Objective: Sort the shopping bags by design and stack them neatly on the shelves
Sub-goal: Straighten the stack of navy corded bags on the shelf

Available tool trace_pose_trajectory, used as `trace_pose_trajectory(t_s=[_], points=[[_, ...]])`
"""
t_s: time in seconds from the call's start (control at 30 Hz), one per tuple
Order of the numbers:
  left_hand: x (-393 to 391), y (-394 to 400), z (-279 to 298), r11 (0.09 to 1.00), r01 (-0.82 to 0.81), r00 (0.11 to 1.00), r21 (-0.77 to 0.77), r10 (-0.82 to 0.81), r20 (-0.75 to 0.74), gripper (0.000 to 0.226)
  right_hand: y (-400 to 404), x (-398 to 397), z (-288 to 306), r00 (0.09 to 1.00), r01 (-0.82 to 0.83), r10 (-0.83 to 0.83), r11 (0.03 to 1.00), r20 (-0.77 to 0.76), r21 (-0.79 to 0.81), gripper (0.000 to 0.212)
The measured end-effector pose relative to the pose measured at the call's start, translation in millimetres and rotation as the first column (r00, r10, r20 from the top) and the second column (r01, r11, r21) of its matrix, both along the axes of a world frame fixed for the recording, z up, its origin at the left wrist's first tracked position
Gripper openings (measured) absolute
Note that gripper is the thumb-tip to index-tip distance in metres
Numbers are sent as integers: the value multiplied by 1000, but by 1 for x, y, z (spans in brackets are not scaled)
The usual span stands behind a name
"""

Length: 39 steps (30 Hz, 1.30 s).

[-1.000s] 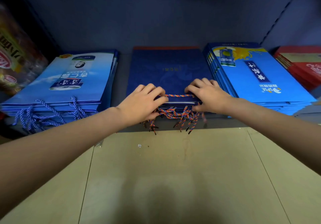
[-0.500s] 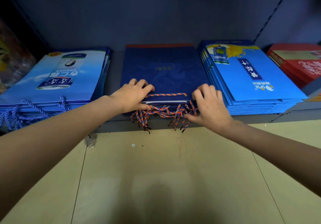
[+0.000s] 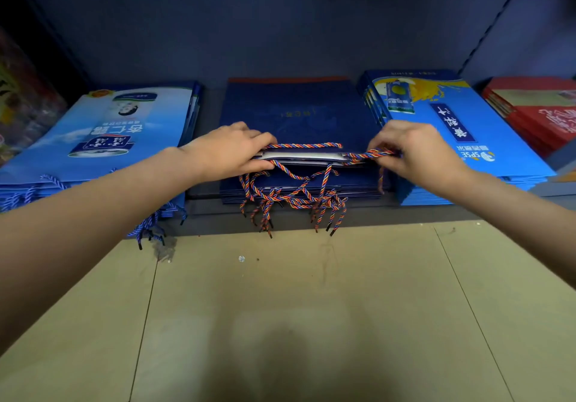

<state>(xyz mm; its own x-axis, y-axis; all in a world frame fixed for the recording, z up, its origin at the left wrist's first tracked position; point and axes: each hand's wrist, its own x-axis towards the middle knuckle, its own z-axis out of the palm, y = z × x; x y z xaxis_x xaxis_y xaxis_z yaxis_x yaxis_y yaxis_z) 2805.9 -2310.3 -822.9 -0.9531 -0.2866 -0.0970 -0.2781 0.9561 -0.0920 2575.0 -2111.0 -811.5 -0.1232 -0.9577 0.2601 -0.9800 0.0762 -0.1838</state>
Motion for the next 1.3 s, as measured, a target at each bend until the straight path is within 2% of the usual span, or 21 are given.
trace_pose_trajectory(t_s=[0.07,0.17,0.3,0.5,0.53,0.6,0.7,0.77,0.9,0.93,1.0,1.07,1.13,1.17,1.27,1.3], points=[[-1,-2,-1,998,0,1000,56,-2,27,56,1,-8,7,994,29,-27,999,109,-18,17],[-4,-2,1,996,-10,999,93,5,53,55,-2,-15,11,933,195,-162,978,322,-72,15],[-5,-1,7,999,6,999,33,-8,53,54,-3,-7,3,887,233,-218,972,407,14,13],[-4,0,9,1000,9,999,-2,-9,46,54,2,20,-10,939,255,-237,966,250,-42,49],[-4,0,8,1000,7,999,-5,-7,50,54,3,26,-13,951,265,-259,964,169,-13,52],[-4,0,8,1000,4,999,-11,-3,50,54,5,39,-27,973,224,-222,974,-65,20,52],[-4,-1,9,1000,8,1000,-10,-7,29,53,5,48,-36,969,79,-109,986,-220,-144,36],[-4,-2,9,1000,10,1000,-9,-10,9,53,-2,50,-32,944,-55,-29,968,-329,-243,28],[-2,-4,11,1000,12,1000,-9,-12,-14,53,-15,46,-36,783,-241,116,962,-612,-127,43],[-2,-3,11,1000,17,1000,-13,-17,-5,53,-18,44,-37,770,-260,135,959,-623,-113,35],[-2,-2,11,999,26,999,-28,-25,26,54,-23,40,-33,811,-281,185,955,-555,-93,6],[-2,-2,11,998,34,998,-43,-32,47,55,-22,33,-24,881,-298,235,950,-410,-96,19],[-2,-3,11,997,40,998,-62,-37,60,57,-14,23,-18,903,-318,273,944,-331,-89,22],[-3,-3,10,996,43,997,-74,-38,68,57,-8,20,-18,891,-330,294,943,-345,-50,18],[-5,-4,8,995,50,992,-89,-39,121,57,12,14,-39,781,-392,400,912,-479,122,1],[-7,-4,6,996,50,991,-74,-40,130,58,17,15,-46,771,-387,408,910,-489,149,4]])
